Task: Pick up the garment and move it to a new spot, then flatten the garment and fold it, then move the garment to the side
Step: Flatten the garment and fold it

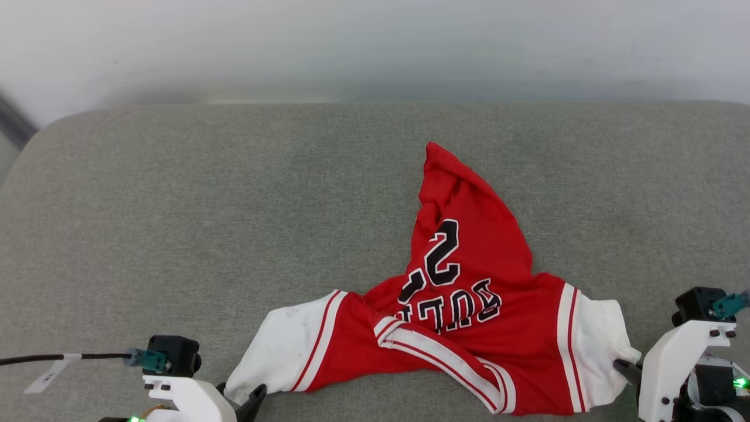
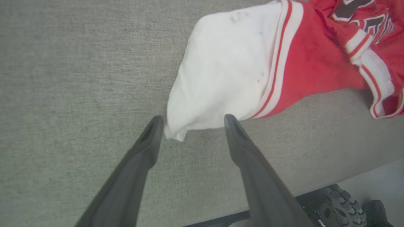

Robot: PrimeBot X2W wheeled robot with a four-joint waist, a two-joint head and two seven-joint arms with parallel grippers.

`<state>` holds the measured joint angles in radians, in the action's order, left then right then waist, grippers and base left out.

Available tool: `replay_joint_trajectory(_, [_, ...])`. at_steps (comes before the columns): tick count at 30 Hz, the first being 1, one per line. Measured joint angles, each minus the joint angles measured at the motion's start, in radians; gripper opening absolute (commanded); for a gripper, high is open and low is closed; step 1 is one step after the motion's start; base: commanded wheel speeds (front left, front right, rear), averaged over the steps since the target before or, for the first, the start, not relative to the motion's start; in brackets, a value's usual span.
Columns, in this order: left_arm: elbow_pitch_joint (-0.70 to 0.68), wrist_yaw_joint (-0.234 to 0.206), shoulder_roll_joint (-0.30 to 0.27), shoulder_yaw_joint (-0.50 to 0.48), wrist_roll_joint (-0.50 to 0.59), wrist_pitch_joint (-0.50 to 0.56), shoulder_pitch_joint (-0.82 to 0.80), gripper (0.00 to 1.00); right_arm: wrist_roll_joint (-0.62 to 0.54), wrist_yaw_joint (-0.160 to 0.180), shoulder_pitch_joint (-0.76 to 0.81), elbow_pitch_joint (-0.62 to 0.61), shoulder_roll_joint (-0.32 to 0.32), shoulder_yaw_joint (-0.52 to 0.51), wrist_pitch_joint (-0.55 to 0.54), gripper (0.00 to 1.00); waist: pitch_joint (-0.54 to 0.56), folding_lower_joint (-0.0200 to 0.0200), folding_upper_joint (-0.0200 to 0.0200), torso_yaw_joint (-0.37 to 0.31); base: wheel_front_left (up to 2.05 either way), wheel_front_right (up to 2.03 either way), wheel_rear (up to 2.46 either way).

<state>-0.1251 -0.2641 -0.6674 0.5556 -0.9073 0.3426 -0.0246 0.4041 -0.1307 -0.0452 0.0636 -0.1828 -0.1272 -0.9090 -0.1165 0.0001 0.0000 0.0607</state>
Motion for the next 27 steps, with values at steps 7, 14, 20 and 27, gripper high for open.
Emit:
replay_joint_trajectory(7, [0.104,0.059,0.008,-0.002,-0.066,0.05,-0.029,1.0,0.01,0.0,-0.01,-0.025,0.003,0.006,-0.002,0.0,-0.056,0.0,0.0,-0.025,0.0,0.0,0.0])
replay_joint_trajectory(14, [0.183,0.133,0.007,0.023,-0.101,0.131,-0.097,0.12,0.018,0.0,-0.011,-0.03,0.009,0.003,0.001,0.0,-0.074,0.0,0.0,-0.031,0.0,0.0,0.0])
replay_joint_trajectory(20, [0.231,0.163,0.01,0.041,-0.123,0.182,-0.129,0.0,0.019,0.0,-0.011,-0.037,0.006,0.014,0.003,0.0,-0.055,-0.0001,0.0,-0.037,0.0,0.0,0.0])
replay_joint_trajectory(27, [0.207,0.162,0.02,0.006,-0.068,0.057,-0.153,0.0,0.029,0.0,-0.029,-0.087,-0.026,0.052,0.093,0.0,-0.004,-0.0001,0.0,-0.038,0.0,0.0,0.0])
